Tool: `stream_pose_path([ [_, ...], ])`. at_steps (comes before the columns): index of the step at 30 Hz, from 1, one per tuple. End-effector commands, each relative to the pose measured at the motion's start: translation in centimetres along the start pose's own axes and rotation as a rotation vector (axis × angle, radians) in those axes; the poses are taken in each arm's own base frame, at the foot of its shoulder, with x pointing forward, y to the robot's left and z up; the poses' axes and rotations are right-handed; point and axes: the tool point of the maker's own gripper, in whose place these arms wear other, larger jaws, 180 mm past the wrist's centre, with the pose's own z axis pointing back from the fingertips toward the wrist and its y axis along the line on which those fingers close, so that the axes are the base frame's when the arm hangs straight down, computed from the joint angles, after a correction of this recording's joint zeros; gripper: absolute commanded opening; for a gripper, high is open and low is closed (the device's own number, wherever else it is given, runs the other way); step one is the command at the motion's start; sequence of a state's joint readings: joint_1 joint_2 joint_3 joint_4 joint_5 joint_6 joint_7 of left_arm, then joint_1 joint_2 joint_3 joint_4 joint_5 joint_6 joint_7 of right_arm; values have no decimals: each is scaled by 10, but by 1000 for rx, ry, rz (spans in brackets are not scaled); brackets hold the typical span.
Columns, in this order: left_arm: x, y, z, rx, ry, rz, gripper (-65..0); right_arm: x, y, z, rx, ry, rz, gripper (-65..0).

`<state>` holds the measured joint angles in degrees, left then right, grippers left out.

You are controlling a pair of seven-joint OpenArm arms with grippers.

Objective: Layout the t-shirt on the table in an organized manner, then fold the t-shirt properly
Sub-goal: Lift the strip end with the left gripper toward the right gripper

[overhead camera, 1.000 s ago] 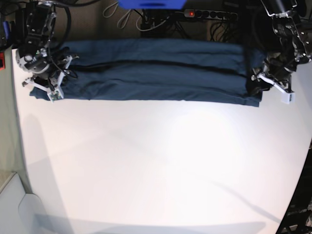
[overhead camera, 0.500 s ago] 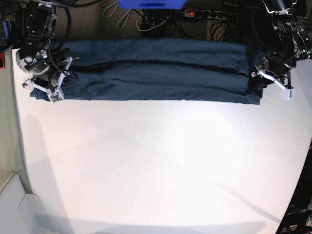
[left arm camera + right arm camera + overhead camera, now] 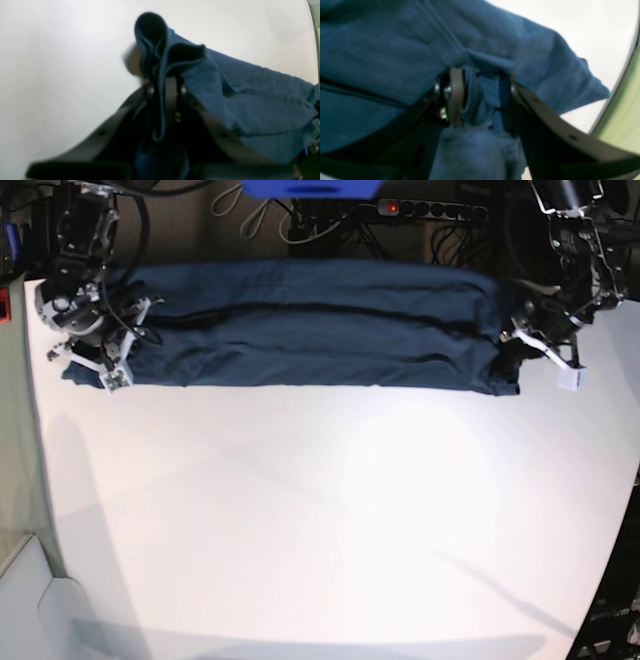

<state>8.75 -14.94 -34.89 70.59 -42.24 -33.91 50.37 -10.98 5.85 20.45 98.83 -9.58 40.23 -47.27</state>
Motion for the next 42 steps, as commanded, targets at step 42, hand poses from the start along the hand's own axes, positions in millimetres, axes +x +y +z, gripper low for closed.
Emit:
stream_pose_path([
  [42,23,-179,7,-10,-74,-276,-647,72,34,-4,70,-149,73,-403],
])
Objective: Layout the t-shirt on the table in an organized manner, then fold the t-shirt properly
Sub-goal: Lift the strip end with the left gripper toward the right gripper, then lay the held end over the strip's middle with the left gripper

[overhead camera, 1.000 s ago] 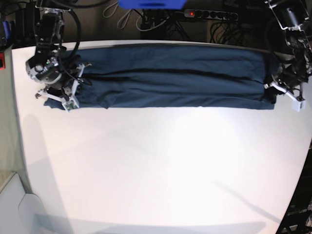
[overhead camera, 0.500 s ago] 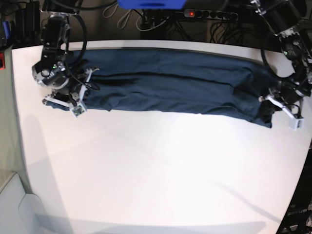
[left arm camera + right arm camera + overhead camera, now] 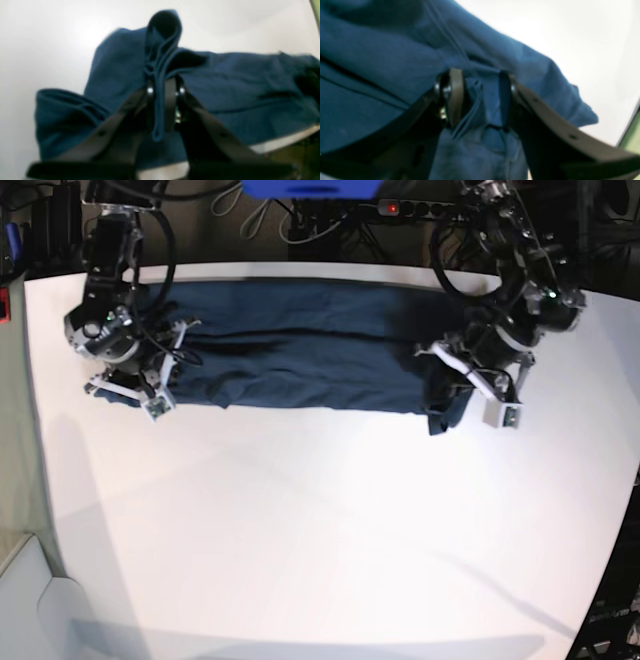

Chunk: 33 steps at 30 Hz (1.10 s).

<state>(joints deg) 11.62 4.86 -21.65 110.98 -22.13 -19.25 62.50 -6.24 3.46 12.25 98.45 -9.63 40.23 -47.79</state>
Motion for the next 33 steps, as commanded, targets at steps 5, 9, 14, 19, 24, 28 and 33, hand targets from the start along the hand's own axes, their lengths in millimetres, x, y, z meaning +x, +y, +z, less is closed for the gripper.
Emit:
stream_pose_path([
  [5,3,-39,-10,-21,-58,82,-647,12,-6,3,-15,-41,3,-403],
  [9,0,-68,-18,-46,-62,159,-647,11,-7,3,-17,-40,5,-403],
  [14,0,-84,-24,-35,-74,229,-647,11,-7,3,-17,-37,5,-403],
  [19,-14,-95,-38,-55,-15,226,-647,11,-7,3,-17,-38,5,-403],
  [24,-26,-123,-58,-118,51,178,-647,11,-7,3,-17,-38,5,-403],
  [28,-24,-137,-64,-147,63,148,-648,11,-7,3,-17,-38,6,-403],
  [33,-28,-140,-66,-135,77,164,-648,11,-7,3,-17,-38,6,-403],
])
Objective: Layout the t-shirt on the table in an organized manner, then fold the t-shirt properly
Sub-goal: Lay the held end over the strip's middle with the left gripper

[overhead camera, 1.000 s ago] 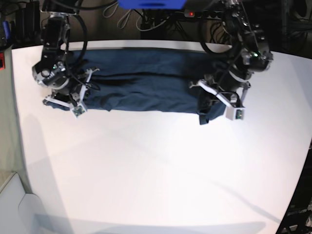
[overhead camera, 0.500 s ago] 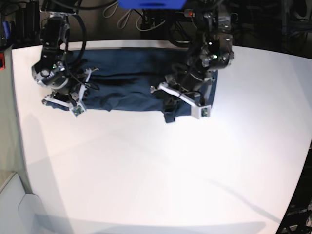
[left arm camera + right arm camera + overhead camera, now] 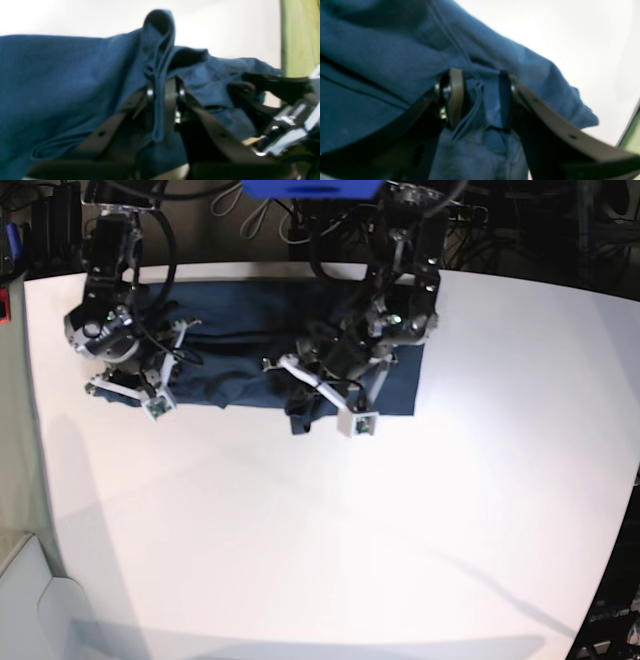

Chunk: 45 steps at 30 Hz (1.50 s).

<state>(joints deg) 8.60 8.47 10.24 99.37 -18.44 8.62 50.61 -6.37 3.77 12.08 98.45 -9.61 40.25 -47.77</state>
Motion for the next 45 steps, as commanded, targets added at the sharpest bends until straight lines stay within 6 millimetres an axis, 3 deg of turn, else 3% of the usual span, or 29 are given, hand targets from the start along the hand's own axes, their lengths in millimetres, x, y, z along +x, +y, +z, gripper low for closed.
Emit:
stream_pose_path([
  [1,5,-4,-1,0,-16,26,-648,12,-7,3,-18,-40,0,-403],
  [11,6,-1,-11,9,5,37,-645,12,-7,3,-18,-40,0,-403],
  [18,-1,-20,-17,-28,40,-12,-626,12,-7,3,-18,-40,0,-403],
  [20,-2,-21,-16,-28,51,-10,-556,12,-7,3,-18,-40,0,-403],
  [25,-8,-21,-16,-29,82,-12,-288,12,-7,3,-18,-40,0,-403],
  [27,-8,-21,-16,-30,81,-13,-257,12,-7,4,-19,-42,1,-403],
  [29,-8,-23,-16,-34,83,-16,-270,12,-7,4,-19,-42,1,-403],
  [31,-6,-25,-14,-46,76,-10,-324,12,-7,4,-19,-42,1,-403],
  [34,11,-42,0,-120,24,19,-406,12,-7,4,-19,-42,1,-403],
  [37,29,-43,16,-143,-37,-1,-461,12,-7,4,-19,-42,1,-403],
  [43,36,-3,34,-87,-73,72,-650,12,-7,4,-19,-42,1,-403],
  [45,31,14,34,-51,-56,85,-642,12,-7,4,-19,-42,1,-403],
])
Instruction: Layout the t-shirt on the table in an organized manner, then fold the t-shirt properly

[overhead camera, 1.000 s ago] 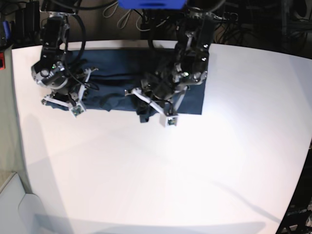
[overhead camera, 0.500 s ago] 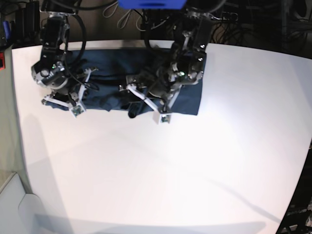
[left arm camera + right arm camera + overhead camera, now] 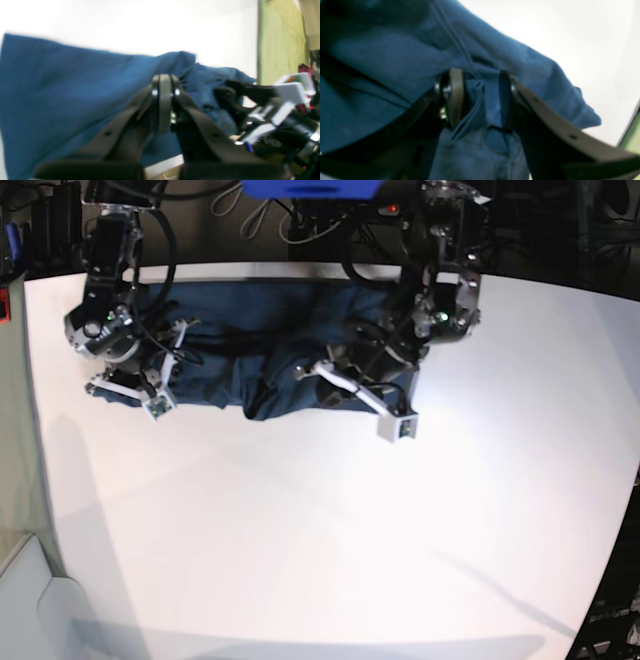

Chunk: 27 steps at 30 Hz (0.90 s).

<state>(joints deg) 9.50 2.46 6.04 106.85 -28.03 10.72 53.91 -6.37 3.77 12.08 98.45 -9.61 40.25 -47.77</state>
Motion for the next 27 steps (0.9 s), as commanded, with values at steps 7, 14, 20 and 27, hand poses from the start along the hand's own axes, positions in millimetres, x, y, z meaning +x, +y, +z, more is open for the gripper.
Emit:
stream_pose_path([
  [7,-11,30,-7,96,49,-42,-648,12,-7,4,-19,-42,1,-403],
  [14,-87,-30,-14,-55,376,-274,-648,13,-8,4,-19,-43,1,-403],
  [20,-84,-83,8,-250,369,-344,-648,13,-8,4,-19,-43,1,-403],
  [27,-38,-27,15,-119,261,-251,-648,17,-15,6,-39,-49,-1,-398],
])
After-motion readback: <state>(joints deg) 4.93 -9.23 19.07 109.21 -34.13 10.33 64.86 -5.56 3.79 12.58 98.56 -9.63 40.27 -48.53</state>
